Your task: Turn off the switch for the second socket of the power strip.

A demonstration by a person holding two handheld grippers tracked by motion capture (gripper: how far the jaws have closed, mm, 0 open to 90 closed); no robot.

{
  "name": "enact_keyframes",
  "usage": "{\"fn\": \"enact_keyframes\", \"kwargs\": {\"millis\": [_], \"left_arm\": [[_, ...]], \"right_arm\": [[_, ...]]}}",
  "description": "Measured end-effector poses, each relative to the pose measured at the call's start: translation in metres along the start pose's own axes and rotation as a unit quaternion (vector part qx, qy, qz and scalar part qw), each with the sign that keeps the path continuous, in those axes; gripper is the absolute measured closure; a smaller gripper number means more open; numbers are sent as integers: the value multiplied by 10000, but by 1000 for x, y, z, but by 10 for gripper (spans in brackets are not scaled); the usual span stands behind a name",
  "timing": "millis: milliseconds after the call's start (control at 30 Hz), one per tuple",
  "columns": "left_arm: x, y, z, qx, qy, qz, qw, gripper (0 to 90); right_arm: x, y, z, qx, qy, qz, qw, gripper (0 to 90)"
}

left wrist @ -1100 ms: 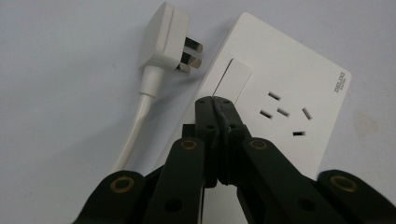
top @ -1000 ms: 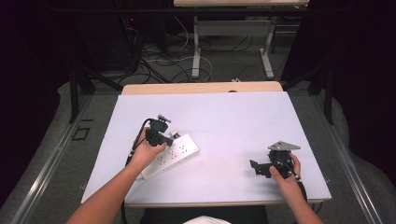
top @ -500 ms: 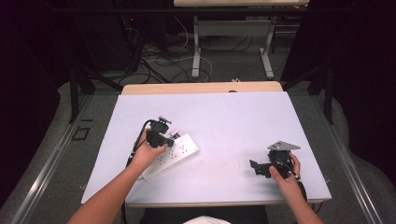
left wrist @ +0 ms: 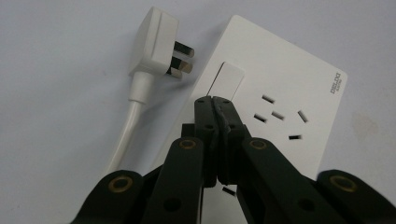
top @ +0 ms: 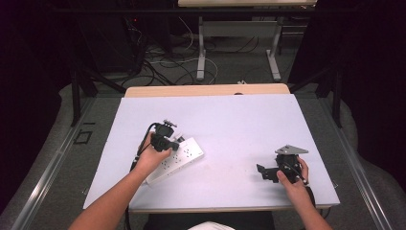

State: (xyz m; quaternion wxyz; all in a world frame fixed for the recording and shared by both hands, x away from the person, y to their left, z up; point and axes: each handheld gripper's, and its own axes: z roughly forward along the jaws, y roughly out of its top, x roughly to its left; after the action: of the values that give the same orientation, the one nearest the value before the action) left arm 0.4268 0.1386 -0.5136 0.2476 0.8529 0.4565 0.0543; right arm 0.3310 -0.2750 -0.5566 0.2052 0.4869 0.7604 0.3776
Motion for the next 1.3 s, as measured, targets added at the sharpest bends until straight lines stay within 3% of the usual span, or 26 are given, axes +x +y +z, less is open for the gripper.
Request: {"fn": "enact_keyframes", "kwargs": {"millis": [167, 200, 700, 800, 1300], "left_arm": [[1, 0, 0, -49, 4, 50, 10000, 871], [0, -1, 0, -96, 0, -20, 10000, 859], [0, 1, -5, -431, 27, 219, 9988, 754], [-1, 2, -5, -555, -1, 149, 9983, 710], [-1, 5, -14, -888, 70, 182, 9959, 472]], "right_arm": [[0, 0, 0, 2, -1, 12, 10000, 0], [0, 0, 0, 9, -15, 13, 10000, 0], [0, 0, 0, 5, -3, 7, 10000, 0], [0, 0, 0, 5, -7, 5, 10000, 0], [0, -1, 1, 24, 9, 6, 10000, 0]]}}
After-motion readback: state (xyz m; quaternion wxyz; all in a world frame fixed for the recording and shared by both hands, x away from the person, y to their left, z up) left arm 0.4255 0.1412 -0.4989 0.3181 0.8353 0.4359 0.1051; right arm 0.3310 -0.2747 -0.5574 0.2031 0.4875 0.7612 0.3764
